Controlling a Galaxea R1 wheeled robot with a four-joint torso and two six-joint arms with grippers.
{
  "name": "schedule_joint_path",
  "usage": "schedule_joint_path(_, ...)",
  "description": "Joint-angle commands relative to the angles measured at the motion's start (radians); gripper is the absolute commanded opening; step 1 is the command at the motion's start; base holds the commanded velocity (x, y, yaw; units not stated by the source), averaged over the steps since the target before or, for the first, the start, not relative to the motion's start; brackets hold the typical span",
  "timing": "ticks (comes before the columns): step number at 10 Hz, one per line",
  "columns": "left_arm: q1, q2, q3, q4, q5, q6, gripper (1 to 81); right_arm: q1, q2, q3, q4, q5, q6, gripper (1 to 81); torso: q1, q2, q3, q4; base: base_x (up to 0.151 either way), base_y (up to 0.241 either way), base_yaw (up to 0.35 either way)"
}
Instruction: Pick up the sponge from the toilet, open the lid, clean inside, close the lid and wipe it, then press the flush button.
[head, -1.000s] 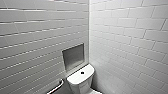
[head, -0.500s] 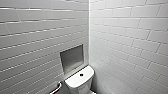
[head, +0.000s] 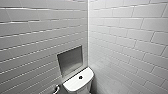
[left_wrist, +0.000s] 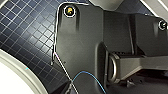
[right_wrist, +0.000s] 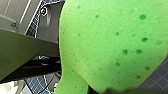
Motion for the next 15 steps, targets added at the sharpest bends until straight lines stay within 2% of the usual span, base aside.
schedule_joint_path(1,-0.046,-0.007,-0.001,-0.005,0.055,-0.004,81.1,0.02,0.001,0.006,-0.006,-0.049,-0.001,1.0,0.0,0.0,0.0,0.0,0.094,0.0,0.0)
schedule_joint_path(6,-0.069,-0.035,0.016,-0.008,0.047,-0.009,81.1,0.017,0.0,0.006,-0.012,-0.052,-0.003,1.0,0.0,0.0,0.0,0.0,0.0,0.0,0.0)
schedule_joint_path(8,-0.108,-0.098,0.119,-0.013,0.047,-0.009,81.1,0.015,0.0,0.006,-0.012,-0.052,-0.003,1.0,0.0,0.0,0.0,0.0,0.0,0.0,0.0)
schedule_joint_path(12,-0.191,-0.422,0.674,-0.03,0.05,-0.012,81.1,0.015,-0.002,0.009,-0.012,-0.051,-0.003,1.0,0.0,0.0,0.0,0.0,0.0,0.0,0.0)
schedule_joint_path(15,-0.326,-0.654,1.043,-0.034,0.052,-0.023,81.1,0.015,-0.002,0.012,-0.015,-0.051,-0.004,1.0,0.0,0.0,0.0,0.0,0.0,0.0,0.0)
